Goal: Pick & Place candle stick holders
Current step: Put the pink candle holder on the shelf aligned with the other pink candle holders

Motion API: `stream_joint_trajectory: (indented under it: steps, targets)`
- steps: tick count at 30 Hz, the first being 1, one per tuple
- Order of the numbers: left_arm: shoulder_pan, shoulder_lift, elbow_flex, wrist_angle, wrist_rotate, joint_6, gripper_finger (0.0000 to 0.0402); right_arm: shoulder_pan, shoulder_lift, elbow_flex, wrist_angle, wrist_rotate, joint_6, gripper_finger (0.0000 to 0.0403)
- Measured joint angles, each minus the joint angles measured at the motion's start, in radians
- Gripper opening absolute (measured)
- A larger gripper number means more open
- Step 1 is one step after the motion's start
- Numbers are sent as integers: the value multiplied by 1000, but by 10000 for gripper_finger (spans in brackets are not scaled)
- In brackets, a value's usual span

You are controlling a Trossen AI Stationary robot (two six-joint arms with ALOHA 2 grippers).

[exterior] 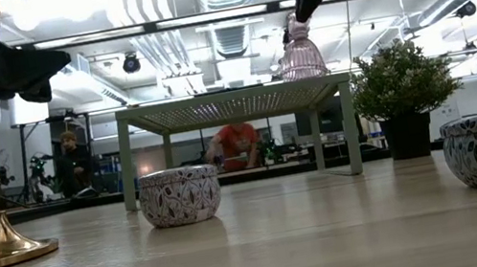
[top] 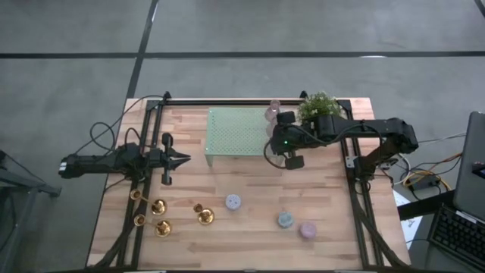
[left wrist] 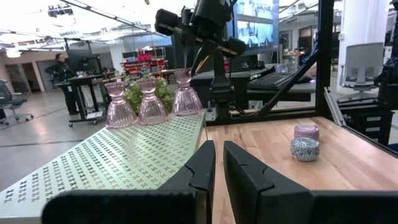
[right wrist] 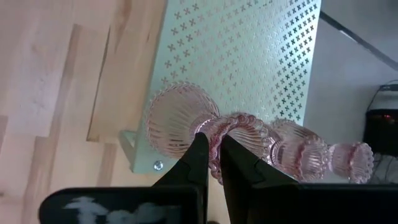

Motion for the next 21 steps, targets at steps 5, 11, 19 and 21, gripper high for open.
stream_joint_trajectory:
  steps: [5, 11, 19, 21]
  targets:
    - [0, 0, 0, 0, 0, 0, 37, -16, 6, -6, -4, 2, -8, 15]
    - [0, 0, 0, 0, 0, 0, 37, -24, 6, -9, -5, 2, -5, 15]
    - [0, 0, 0, 0, 0, 0, 37, -25, 8, -28, 6, 7, -9, 15]
    - [0, 0, 0, 0, 0, 0, 37, -25, 7, -32, 8, 8, -9, 15]
